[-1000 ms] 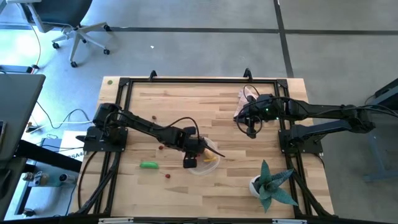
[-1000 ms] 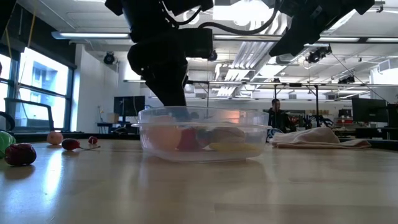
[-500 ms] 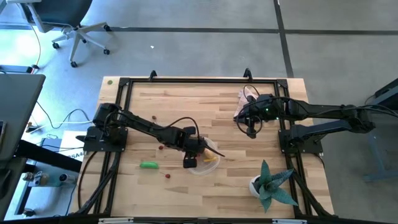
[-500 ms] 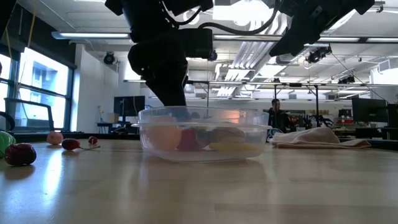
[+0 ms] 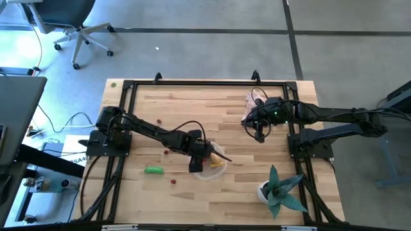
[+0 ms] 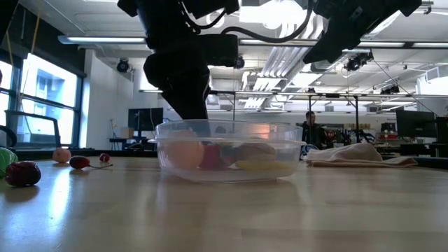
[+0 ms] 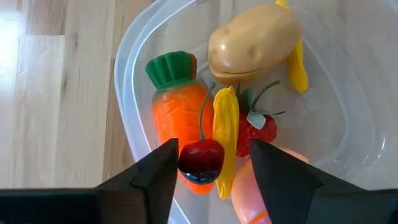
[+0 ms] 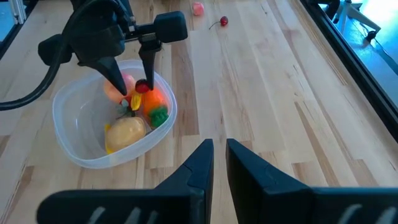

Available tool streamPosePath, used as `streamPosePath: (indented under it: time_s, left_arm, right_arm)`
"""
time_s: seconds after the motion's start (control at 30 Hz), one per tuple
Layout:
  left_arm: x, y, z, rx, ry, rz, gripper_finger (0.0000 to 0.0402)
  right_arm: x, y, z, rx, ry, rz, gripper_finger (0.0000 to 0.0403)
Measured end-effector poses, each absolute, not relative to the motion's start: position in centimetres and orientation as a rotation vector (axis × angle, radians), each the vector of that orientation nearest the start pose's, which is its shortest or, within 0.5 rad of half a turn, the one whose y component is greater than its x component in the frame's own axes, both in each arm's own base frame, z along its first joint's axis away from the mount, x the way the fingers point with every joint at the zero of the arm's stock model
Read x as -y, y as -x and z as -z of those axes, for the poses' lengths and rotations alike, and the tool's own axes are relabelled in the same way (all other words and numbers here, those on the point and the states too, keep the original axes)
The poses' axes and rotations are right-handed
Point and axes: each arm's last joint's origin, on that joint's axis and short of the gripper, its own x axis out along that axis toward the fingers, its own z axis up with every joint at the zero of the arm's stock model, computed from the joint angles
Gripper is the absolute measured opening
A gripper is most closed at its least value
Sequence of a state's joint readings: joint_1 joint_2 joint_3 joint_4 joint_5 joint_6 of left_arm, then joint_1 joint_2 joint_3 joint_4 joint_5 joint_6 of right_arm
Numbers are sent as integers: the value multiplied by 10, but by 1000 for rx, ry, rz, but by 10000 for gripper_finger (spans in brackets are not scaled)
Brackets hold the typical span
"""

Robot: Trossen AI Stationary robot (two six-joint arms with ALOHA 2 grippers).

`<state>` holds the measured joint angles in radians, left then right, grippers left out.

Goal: Pick and placing Produce into tupperware
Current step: Put the cherry into the transparent bin

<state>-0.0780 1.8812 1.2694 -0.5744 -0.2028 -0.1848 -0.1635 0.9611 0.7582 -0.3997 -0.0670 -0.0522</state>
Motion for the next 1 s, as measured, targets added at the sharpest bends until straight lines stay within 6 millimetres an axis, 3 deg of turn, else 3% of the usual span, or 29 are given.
streamPosePath:
  time_s: [0.2, 0.5, 1.0]
  left_arm:
    - [23, -371, -174, -1160, -9, -214, 198]
    - [24, -369, -176, -1193, 14, -191, 159]
    - [33, -372, -217, -1273, -47, -248, 140]
  right_arm:
    - [31, -198, -275, -601, -19, 78, 32]
    - [31, -198, -275, -601, -19, 77, 32]
    - [31, -198, -275, -601, -19, 77, 32]
